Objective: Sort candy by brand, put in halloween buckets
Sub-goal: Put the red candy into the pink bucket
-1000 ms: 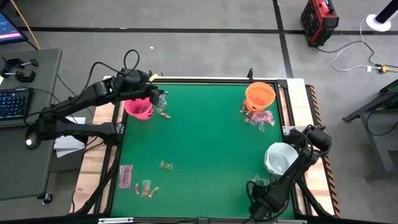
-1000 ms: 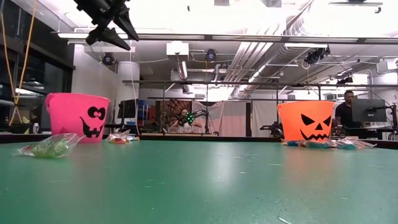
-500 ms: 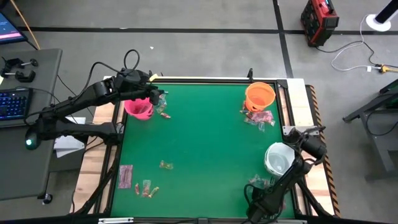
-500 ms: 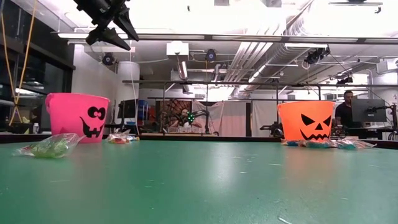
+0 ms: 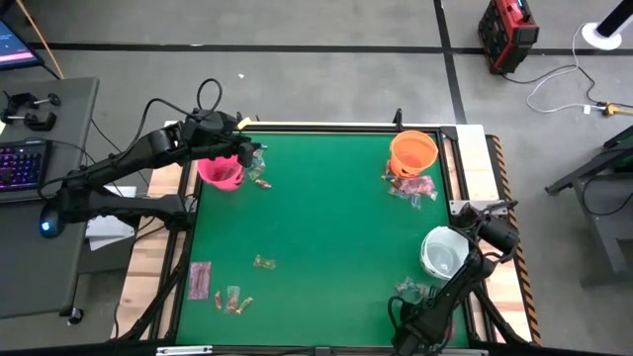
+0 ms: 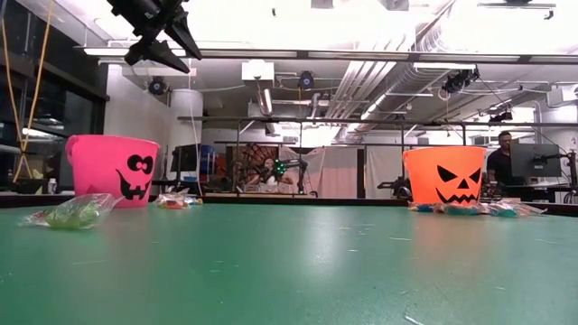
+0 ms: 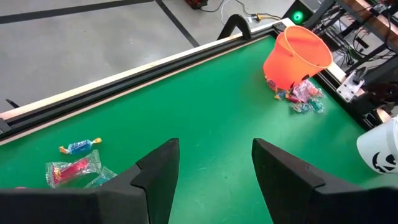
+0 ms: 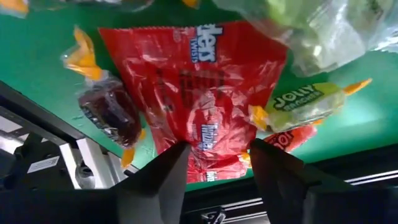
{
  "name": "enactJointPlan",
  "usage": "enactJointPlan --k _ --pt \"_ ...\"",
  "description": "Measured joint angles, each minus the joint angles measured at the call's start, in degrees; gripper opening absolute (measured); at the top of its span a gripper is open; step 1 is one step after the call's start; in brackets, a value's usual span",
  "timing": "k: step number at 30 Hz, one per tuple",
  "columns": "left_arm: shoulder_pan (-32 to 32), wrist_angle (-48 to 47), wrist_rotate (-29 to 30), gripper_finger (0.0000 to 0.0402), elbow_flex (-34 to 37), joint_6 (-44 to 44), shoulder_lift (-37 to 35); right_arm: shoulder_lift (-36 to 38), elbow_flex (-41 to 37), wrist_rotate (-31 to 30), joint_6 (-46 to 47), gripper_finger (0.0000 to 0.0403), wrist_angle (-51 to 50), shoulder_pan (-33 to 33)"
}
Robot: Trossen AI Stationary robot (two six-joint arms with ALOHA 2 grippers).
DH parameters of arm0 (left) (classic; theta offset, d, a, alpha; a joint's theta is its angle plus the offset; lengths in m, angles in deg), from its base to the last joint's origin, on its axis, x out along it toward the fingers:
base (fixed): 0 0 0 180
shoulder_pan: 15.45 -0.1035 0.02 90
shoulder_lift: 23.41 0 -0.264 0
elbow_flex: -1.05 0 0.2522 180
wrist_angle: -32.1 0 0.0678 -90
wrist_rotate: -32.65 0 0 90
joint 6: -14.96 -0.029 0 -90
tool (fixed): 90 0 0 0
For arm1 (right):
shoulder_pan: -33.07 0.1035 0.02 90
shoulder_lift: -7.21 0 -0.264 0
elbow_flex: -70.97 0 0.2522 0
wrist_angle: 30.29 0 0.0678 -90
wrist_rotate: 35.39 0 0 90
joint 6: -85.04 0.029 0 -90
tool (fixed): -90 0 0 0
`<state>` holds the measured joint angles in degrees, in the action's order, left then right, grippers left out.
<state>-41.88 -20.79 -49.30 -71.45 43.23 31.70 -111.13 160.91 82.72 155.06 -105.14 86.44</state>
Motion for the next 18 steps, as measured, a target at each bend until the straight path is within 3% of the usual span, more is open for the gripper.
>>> enactJointPlan --k 9,18 --pt "0.0 0.0 0.0 0.0194 0.0 0.0 0.0 -0.1 0.1 0.0 0.0 0.0015 0.7 0.0" --pt "0.0 0.0 0.0 0.0194 0.0 0.0 0.0 5.0 4.6 -7.2 -1.9 0.0003 -6.8 -0.4"
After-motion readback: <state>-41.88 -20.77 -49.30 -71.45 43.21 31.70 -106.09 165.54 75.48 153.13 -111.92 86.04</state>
